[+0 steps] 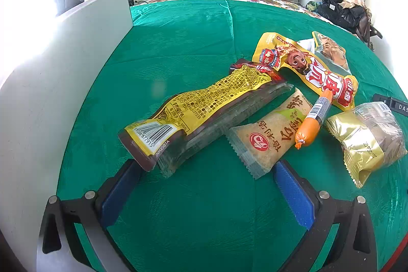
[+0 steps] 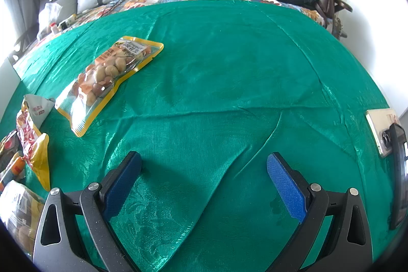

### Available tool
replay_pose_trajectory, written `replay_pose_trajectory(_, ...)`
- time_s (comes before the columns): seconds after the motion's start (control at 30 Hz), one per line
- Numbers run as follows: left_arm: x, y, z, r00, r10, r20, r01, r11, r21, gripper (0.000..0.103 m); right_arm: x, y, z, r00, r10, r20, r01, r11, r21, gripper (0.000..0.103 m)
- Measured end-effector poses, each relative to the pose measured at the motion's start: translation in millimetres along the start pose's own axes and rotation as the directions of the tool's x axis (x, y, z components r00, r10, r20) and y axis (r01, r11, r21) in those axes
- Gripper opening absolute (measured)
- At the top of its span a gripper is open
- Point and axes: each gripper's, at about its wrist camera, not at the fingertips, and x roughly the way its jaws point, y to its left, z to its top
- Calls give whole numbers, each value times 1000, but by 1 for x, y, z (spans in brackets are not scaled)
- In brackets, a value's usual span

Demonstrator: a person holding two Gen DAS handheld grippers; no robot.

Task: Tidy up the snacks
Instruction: 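Return both tools over the remaining snacks on the green sheet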

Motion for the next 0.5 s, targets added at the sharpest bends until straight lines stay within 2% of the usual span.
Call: replay_pose_trajectory(0.5, -3, 3, -2, 1000, 4, 4, -4, 1000, -5, 103, 0, 0, 0, 1000, 0, 0, 0, 1000, 0, 101)
